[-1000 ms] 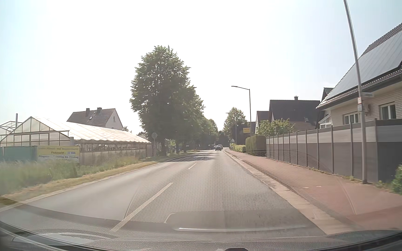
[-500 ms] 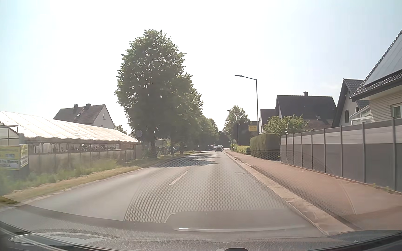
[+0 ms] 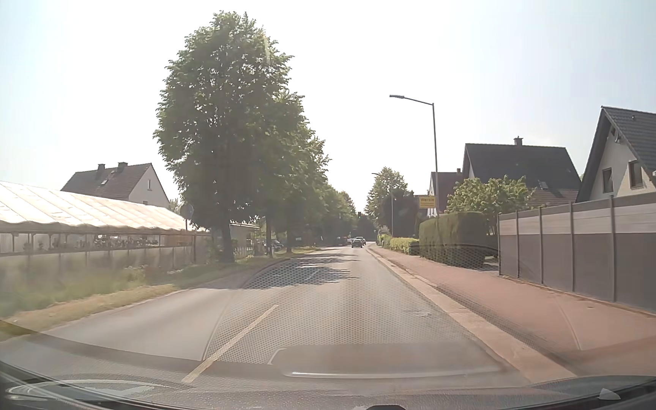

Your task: Follow the waypoints while adhering to traffic rules and regulations

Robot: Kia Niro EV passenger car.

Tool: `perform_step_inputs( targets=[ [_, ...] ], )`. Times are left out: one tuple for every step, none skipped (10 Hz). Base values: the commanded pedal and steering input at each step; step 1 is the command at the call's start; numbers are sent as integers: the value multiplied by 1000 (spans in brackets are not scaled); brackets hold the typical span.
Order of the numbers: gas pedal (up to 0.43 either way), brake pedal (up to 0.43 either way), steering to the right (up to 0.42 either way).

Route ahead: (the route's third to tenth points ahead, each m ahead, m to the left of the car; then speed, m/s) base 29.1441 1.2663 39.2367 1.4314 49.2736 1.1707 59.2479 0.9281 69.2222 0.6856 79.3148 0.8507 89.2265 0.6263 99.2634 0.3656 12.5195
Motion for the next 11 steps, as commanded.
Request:
perform_step_inputs(
  targets=[
    [169, 0, 0],
    [169, 0, 0],
    [169, 0, 0],
    [169, 0, 0],
    [169, 0, 0],
    [177, 0, 0],
    [177, 0, 0],
    [177, 0, 0],
    [177, 0, 1],
    [177, 0, 0],
    [177, 0, 1]
  ],
)
